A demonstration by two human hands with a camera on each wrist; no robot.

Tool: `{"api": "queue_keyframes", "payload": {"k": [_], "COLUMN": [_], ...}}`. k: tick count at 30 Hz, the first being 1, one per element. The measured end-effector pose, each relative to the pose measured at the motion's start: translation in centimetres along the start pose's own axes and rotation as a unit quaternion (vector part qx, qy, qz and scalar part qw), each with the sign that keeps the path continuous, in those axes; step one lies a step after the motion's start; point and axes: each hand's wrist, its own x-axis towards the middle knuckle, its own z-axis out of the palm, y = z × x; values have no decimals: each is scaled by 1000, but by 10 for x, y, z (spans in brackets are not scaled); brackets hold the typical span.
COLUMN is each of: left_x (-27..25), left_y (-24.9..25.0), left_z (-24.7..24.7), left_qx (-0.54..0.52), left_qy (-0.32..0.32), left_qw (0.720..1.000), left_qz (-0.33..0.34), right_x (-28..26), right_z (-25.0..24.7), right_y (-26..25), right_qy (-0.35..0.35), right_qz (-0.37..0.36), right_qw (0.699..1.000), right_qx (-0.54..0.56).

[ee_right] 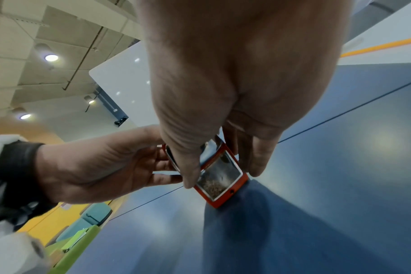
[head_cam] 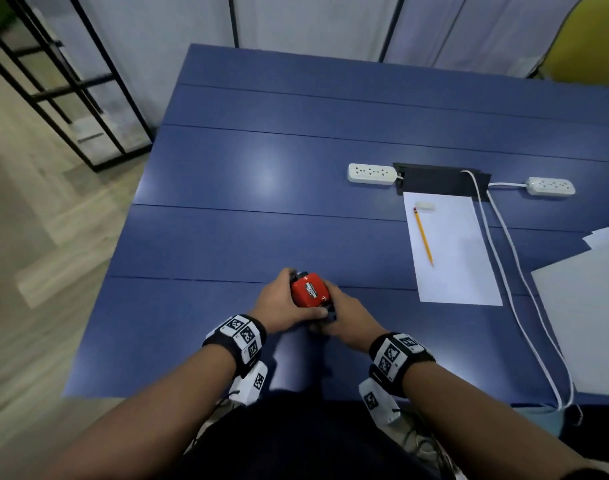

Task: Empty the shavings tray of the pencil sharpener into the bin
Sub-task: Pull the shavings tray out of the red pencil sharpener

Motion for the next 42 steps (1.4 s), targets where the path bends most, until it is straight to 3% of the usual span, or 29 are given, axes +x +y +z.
{"api": "queue_keyframes", "payload": {"k": [7,11,16,21,25,34,42], "left_x": [-1,-5,-10,13,23,29,28], "left_y": [7,3,2,16,23,22,24], "left_z": [-1,-11,-49,-30,-11,-3,-5], "left_qx": [41,103,288,342,368,443,447], "left_qy": [-11,-47,-40,-124,-161,-141,-148], "left_qw": [999,994,948,900,885,853,851], "left_qz": [-16,11,132,241,236,239,232], "right_x": [-3,-10,-23,-15,-5,-7,-19], "right_z": [15,16,13,21,24,22,8], "right_y": [0,13,31,25,26,41,50], "right_qy": [57,70,64,72,88,104,88], "right_qz": [36,57,73,68,70,23,-3], "right_qw": [998,996,993,993,990,991,991], "right_qx": [-7,-20,-67,-63,-82,-76,-103]}}
